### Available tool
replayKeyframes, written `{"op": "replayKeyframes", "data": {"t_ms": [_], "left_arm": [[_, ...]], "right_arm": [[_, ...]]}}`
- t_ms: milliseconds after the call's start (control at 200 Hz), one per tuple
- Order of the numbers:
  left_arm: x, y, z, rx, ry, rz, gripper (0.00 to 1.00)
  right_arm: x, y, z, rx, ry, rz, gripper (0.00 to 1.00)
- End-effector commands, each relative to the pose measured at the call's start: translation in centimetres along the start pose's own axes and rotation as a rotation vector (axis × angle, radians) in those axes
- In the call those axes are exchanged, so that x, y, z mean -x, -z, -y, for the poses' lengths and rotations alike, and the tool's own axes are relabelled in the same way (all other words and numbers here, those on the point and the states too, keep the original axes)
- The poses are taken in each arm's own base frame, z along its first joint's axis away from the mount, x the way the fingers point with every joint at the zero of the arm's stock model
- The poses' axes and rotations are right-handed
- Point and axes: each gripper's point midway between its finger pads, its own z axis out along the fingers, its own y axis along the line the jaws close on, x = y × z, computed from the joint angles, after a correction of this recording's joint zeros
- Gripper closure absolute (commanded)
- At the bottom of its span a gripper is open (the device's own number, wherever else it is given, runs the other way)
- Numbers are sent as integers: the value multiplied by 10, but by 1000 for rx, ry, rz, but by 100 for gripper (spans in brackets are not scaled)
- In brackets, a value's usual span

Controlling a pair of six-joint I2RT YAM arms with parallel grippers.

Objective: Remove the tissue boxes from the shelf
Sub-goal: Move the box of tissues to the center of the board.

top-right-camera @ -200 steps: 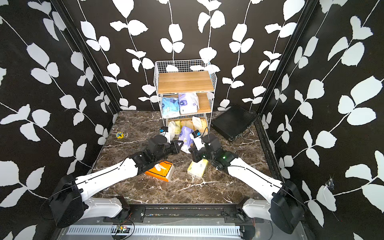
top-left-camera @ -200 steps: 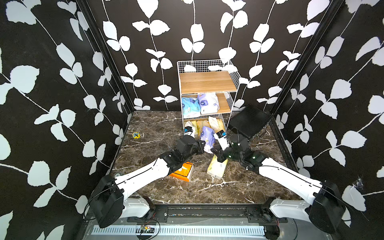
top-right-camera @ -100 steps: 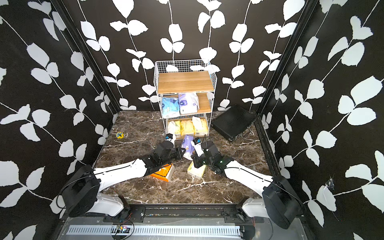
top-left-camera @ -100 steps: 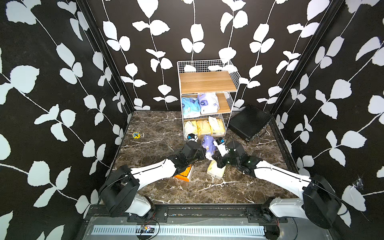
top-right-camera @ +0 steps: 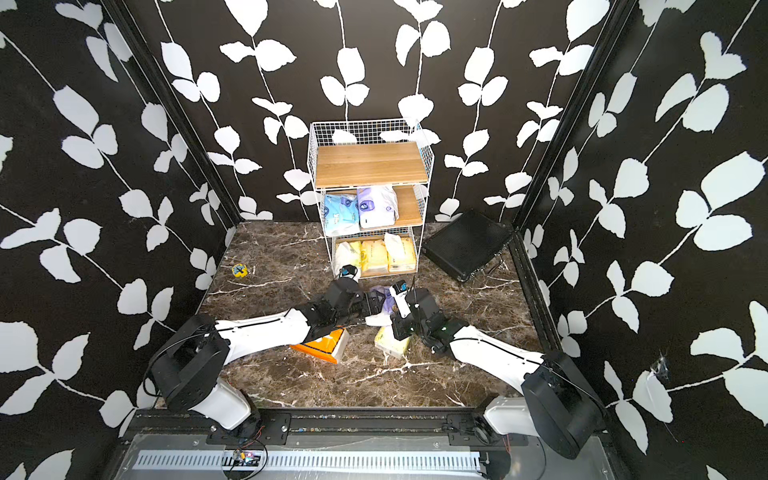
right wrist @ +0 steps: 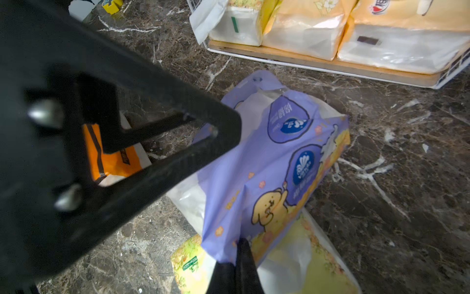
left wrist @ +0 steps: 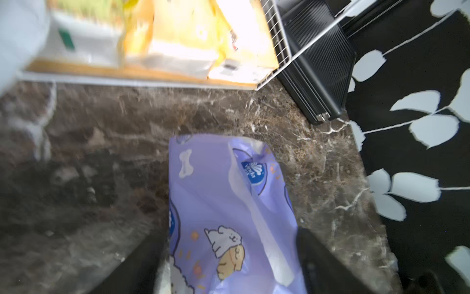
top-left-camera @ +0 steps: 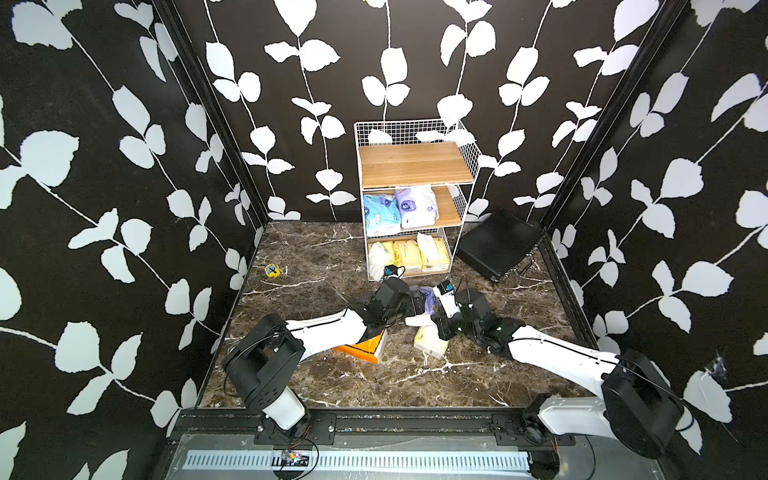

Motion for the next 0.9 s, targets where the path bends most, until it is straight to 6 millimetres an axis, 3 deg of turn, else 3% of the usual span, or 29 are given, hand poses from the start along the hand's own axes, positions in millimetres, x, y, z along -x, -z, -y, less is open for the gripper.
{"op": "replayKeyframes", "data": {"t_ms": [0,205,480,695,895], "left_arm": [[31,25,6,46,-77,80,2],[70,87,16,77,-146,172,1],[70,160,-13,122,-152,241,1],[64,190,-31,145,-160,258,1],[59,193,-31,131,-154,238,1]], "right_arm": [[8,-2,9,-16,-23,31,100],[14,-17,4,20,-40,-5,100],[-11,-34,7,-17,-119,-48,100],[-36,-28,39,-155,-145,-83,100],[-54,-13,72,-227,-187,-112,100]]}}
